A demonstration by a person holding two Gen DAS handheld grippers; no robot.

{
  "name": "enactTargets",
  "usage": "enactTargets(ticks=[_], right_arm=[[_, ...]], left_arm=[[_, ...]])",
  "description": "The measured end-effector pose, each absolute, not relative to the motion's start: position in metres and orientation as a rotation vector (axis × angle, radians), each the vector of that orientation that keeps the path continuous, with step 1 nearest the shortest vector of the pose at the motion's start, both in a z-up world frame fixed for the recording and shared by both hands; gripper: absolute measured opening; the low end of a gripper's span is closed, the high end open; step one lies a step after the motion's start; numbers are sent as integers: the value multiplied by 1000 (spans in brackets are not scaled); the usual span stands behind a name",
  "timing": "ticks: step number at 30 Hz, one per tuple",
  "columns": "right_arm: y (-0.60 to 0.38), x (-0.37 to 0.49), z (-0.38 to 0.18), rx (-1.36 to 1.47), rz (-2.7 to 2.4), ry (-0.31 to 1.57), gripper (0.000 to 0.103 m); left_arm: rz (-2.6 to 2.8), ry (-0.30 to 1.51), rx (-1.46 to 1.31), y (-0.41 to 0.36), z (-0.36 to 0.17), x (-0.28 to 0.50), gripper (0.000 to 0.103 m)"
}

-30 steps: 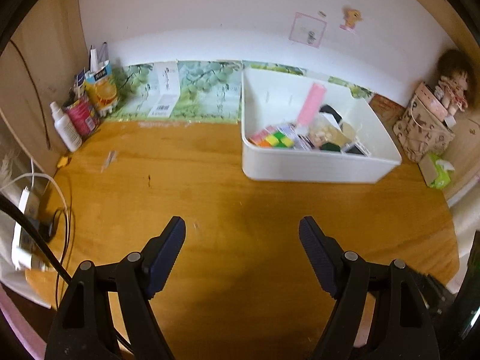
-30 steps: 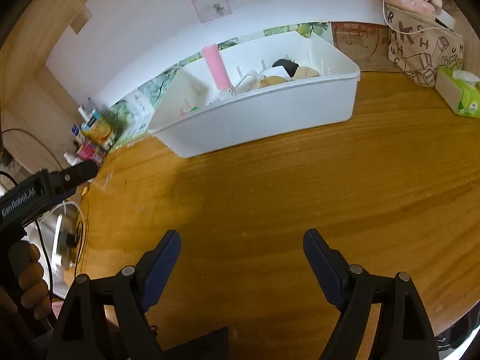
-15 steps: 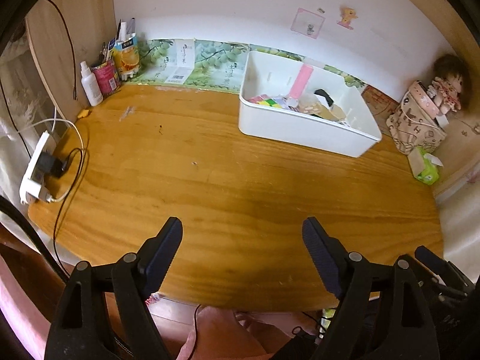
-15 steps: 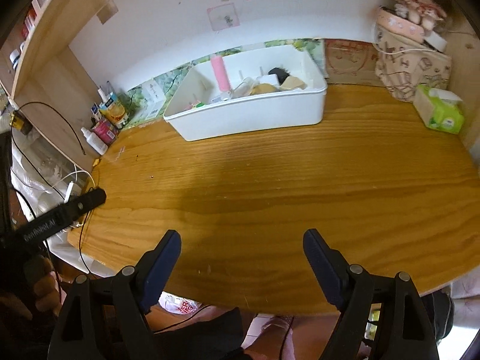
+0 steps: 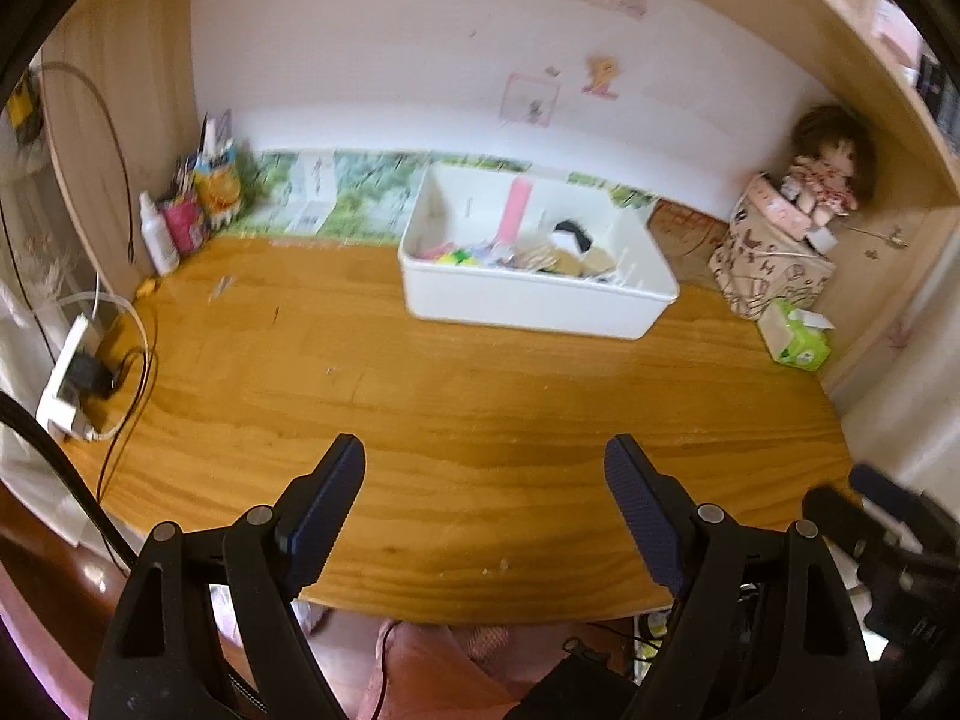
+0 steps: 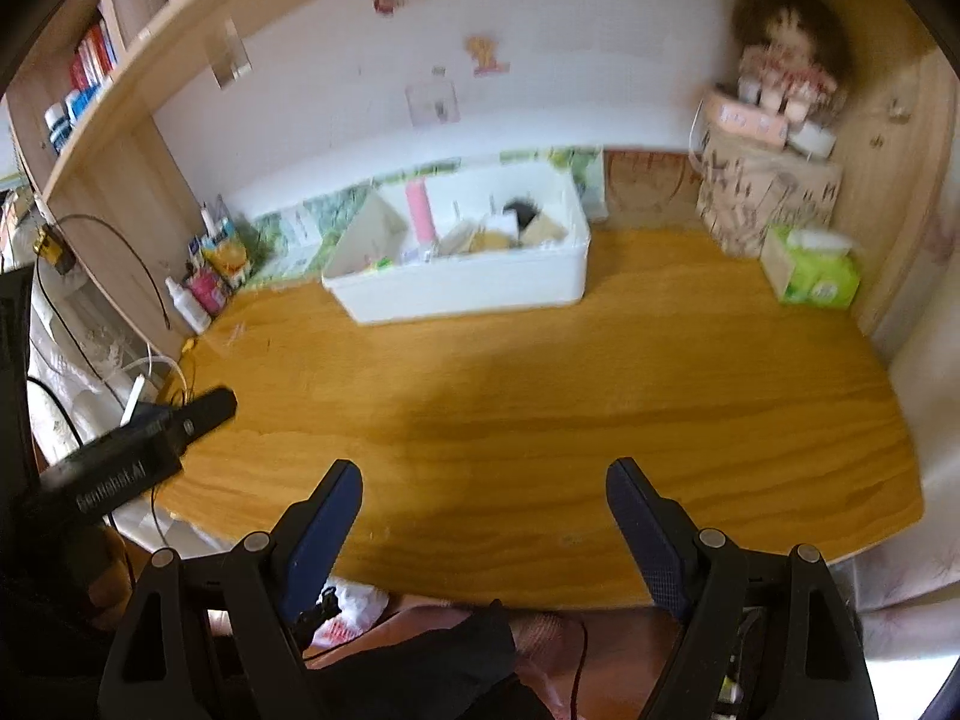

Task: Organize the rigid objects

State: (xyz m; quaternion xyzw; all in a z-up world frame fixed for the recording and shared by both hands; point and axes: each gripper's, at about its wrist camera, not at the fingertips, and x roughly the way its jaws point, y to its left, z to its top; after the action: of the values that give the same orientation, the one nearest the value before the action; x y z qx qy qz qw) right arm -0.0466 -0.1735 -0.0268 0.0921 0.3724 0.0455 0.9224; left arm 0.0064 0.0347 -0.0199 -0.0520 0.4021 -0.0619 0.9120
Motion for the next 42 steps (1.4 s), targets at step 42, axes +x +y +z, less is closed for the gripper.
enactTargets(ticks=[42], right_arm=[[-193, -40, 17, 128, 140, 474, 84]], left_arm=[[-62, 482, -10, -7, 36, -1, 102]])
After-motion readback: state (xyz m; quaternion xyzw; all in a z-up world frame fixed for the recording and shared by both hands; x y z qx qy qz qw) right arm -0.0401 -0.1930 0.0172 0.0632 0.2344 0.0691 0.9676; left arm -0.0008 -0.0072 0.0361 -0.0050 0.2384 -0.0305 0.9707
